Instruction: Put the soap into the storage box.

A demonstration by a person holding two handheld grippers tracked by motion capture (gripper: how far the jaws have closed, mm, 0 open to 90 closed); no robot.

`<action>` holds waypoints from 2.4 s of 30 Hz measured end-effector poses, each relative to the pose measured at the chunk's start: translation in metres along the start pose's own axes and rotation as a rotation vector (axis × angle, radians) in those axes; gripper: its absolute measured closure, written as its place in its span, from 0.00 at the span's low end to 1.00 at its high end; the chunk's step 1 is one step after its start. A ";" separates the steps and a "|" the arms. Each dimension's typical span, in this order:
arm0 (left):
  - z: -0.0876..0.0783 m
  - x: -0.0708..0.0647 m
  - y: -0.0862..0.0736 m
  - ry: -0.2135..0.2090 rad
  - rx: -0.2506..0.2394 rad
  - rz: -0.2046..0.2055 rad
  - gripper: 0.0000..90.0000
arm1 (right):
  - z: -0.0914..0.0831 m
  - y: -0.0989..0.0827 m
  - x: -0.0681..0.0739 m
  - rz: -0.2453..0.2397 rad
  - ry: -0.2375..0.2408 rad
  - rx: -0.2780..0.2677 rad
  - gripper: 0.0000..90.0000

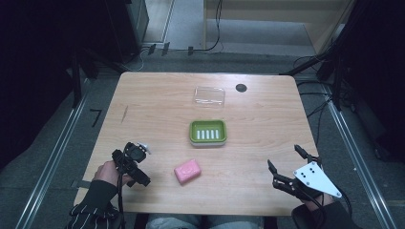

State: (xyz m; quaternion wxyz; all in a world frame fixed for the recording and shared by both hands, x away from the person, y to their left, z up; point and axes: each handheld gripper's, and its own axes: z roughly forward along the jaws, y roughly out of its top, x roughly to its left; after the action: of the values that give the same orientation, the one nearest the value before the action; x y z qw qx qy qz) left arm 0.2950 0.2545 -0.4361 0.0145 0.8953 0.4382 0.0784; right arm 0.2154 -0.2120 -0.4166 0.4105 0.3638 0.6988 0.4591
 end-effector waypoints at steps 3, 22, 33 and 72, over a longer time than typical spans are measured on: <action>-0.002 -0.003 0.002 -0.004 -0.009 0.007 0.00 | 0.000 0.000 0.001 0.001 0.002 0.004 0.14; -0.012 -0.023 0.014 -0.064 -0.029 0.071 0.00 | 0.001 0.000 0.001 -0.006 0.007 0.010 0.14; -0.016 -0.034 0.024 -0.087 -0.031 0.086 0.00 | 0.002 0.000 0.002 -0.018 0.015 0.015 0.14; -0.005 -0.072 0.072 -0.117 -0.016 0.224 0.00 | 0.003 0.000 0.002 -0.027 0.024 0.024 0.14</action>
State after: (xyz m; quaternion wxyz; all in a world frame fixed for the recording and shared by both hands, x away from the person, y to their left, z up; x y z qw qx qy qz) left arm 0.3072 0.1526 -0.4335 0.0384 0.9416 0.3331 0.0309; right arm 0.2168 -0.2090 -0.4175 0.4040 0.3537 0.7141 0.4492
